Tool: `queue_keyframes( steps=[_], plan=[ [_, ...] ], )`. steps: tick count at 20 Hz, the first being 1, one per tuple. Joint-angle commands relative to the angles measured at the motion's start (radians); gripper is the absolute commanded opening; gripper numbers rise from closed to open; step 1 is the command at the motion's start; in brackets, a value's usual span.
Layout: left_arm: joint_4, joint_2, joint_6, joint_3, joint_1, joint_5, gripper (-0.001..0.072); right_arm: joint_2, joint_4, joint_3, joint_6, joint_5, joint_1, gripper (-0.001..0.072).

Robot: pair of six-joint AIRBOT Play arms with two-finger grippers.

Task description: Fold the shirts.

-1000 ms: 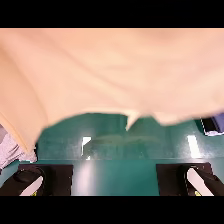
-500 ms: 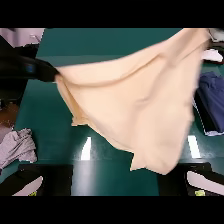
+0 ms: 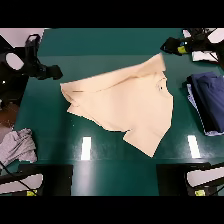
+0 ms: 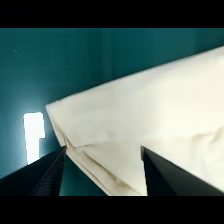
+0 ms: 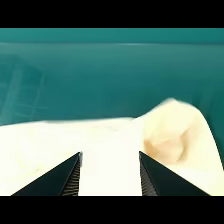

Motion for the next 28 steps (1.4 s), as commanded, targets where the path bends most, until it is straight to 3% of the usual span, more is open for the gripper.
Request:
queue_keyframes(
  steps=[1,3,5,7,11,14,23,25,28],
  plan=[
    [-0.027,-0.017,-0.001,0.059,0.085,-0.135,0.0546,-0.022,-0.003,0.081,0.005,0.140,-0.018,0.0405],
    [-0.075,-0.020,0.049,0.061,0.137,-0.265,0.0545,0.018,-0.005,0.072,-0.030,0.286,-0.026,0.0299],
    [-0.123,-0.020,0.122,0.016,0.166,-0.338,0.0545,0.073,-0.005,-0.002,-0.053,0.395,-0.029,0.0299],
    [-0.176,-0.020,0.158,-0.082,0.177,-0.327,0.0545,0.141,-0.002,-0.125,-0.059,0.446,-0.028,0.0299],
    [-0.354,-0.088,0.274,-0.242,0.177,-0.307,0.0545,0.288,0.067,-0.384,-0.074,0.448,-0.021,0.0299],
    [-0.460,-0.172,0.295,-0.246,0.177,-0.298,0.0546,0.376,0.099,-0.506,-0.074,0.449,-0.021,0.0299],
    [-0.448,-0.234,0.296,-0.246,0.173,-0.350,0.0542,0.590,0.098,-0.691,-0.074,0.354,-0.028,0.0299],
    [-0.435,-0.234,0.310,-0.246,0.173,-0.389,0.0360,0.610,0.098,-0.690,-0.074,0.354,-0.048,0.0299],
    [-0.435,-0.234,0.321,-0.246,0.173,-0.391,0.0364,0.632,0.099,-0.690,-0.073,0.356,-0.100,0.0299]
  ],
)
